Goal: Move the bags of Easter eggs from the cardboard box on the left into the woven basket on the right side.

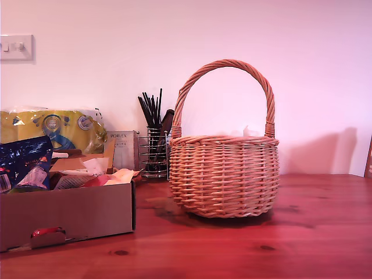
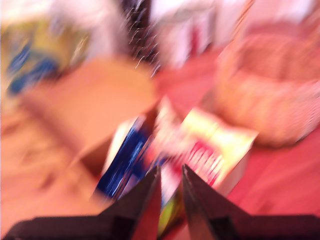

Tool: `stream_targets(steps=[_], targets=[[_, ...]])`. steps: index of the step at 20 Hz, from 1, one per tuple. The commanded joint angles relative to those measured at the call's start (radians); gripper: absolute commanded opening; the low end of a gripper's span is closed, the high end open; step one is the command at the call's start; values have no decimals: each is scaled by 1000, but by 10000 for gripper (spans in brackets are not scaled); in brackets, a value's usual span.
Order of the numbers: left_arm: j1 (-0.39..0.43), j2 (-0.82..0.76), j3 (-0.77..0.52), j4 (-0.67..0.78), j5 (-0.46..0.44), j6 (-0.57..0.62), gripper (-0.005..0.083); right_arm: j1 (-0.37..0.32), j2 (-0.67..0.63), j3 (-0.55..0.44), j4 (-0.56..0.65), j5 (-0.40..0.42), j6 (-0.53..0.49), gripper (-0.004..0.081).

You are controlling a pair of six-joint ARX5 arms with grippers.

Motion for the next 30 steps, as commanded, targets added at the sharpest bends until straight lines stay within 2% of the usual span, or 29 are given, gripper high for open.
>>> stream_targets(steps=[1, 5, 8, 10, 13, 16, 17, 20, 26, 30], targets=[[2, 46, 31, 18, 32, 29, 114, 0, 22, -14, 42, -82, 0, -13], [2, 220, 111, -16, 85, 146, 114, 38, 86, -14, 56, -194, -6, -13], [3, 363, 162, -14, 83, 418, 120, 73, 121, -14, 51, -196, -60, -13], [3, 465, 198, -14, 80, 523, 200, 102, 138, -14, 46, -215, -117, -13], [24, 599, 256, -8, 79, 592, 313, 143, 153, -14, 40, -217, -151, -13], [65, 720, 307, 2, 19, 596, 593, 168, 166, -14, 37, -217, -171, -13], [81, 758, 325, 4, -3, 596, 614, 172, 171, -14, 37, -217, -183, -13], [139, 849, 361, 23, 14, 610, 607, 183, 177, -14, 36, -217, -185, -13], [265, 992, 374, 48, 201, 653, 606, 189, 179, -14, 36, -217, -185, -13], [320, 1097, 374, 72, 260, 684, 603, 214, 179, -14, 36, -241, -190, -13]])
